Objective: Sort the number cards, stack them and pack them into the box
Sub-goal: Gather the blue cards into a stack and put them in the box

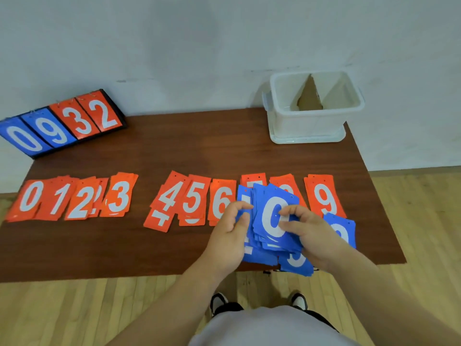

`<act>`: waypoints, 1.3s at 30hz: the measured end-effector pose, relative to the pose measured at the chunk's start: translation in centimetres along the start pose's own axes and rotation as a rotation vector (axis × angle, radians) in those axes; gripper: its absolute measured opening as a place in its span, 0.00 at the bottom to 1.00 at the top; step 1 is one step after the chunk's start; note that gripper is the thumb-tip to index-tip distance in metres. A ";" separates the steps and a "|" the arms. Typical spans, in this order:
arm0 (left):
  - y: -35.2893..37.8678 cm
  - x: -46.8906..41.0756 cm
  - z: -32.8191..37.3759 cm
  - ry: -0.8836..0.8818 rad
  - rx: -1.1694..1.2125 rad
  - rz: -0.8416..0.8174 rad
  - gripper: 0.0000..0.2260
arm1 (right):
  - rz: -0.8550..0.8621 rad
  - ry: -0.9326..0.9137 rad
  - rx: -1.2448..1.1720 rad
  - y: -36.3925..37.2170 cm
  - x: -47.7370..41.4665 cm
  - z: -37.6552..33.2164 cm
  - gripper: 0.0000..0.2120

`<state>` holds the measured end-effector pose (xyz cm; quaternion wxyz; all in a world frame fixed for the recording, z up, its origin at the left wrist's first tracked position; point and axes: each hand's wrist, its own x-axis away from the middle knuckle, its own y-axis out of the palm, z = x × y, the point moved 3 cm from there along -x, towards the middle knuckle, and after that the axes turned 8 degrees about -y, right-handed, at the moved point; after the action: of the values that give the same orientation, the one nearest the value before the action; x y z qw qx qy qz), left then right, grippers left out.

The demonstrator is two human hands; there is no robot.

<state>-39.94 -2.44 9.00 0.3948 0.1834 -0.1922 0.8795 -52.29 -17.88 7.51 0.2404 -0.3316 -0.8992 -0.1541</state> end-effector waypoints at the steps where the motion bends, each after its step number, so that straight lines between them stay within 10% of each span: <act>1: 0.4 0.0 0.4 -0.005 -0.003 -0.044 0.09 | -0.026 0.010 -0.004 0.1 0.2 0.1 0.07; 12: 7.2 -4.3 -4.1 -0.207 -0.394 0.047 0.31 | 0.412 -0.092 0.377 -9.9 2.2 0.8 0.11; 23: 18.4 -5.1 -8.0 -0.220 -0.834 0.177 0.44 | 0.364 0.034 0.425 -19.8 3.7 3.4 0.13; 30: 18.5 -4.7 -8.8 -0.270 -0.684 0.265 0.48 | 0.298 0.058 0.408 -22.3 2.8 3.4 0.11; 39: 17.9 -3.2 -6.5 -0.209 -0.389 0.243 0.17 | 0.214 0.051 0.462 -22.0 1.7 2.0 0.12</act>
<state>-52.75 -12.32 -1.59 0.2920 0.1694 -0.4184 0.8432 -68.87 -32.24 4.16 0.3475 -0.3571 -0.8639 0.0735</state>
